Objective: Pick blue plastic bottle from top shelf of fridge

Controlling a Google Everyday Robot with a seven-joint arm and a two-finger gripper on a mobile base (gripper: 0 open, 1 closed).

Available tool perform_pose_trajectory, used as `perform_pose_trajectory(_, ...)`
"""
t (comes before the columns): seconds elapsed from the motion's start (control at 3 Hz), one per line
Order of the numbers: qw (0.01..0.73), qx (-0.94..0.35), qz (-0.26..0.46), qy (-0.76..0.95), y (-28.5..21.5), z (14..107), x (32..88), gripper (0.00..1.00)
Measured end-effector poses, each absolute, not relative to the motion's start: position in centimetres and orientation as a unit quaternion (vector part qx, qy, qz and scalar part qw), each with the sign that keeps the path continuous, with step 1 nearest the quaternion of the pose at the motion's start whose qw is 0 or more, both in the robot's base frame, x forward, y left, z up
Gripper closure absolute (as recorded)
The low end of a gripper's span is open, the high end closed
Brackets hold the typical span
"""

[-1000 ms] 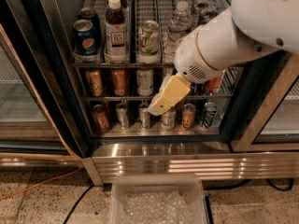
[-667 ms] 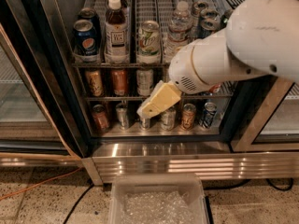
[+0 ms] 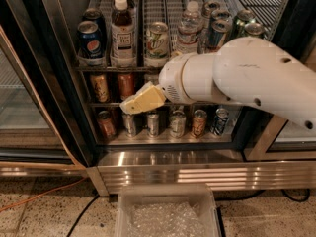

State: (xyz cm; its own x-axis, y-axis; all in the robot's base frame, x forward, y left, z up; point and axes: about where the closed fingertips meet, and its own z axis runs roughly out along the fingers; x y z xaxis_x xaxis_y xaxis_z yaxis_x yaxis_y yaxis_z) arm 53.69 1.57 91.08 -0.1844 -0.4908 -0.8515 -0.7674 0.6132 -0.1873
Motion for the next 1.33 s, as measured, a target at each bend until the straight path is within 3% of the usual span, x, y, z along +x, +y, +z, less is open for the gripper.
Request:
perform_pose_trajectory(0.67, 0.516, -0.400, 0.129, 0.747, 1.4, 92.8, 54.9, 0.00)
perform_pose_trajectory(1.33, 0.551, -0.363, 0.144, 0.737, 5.2, 90.6, 55.8, 0.00)
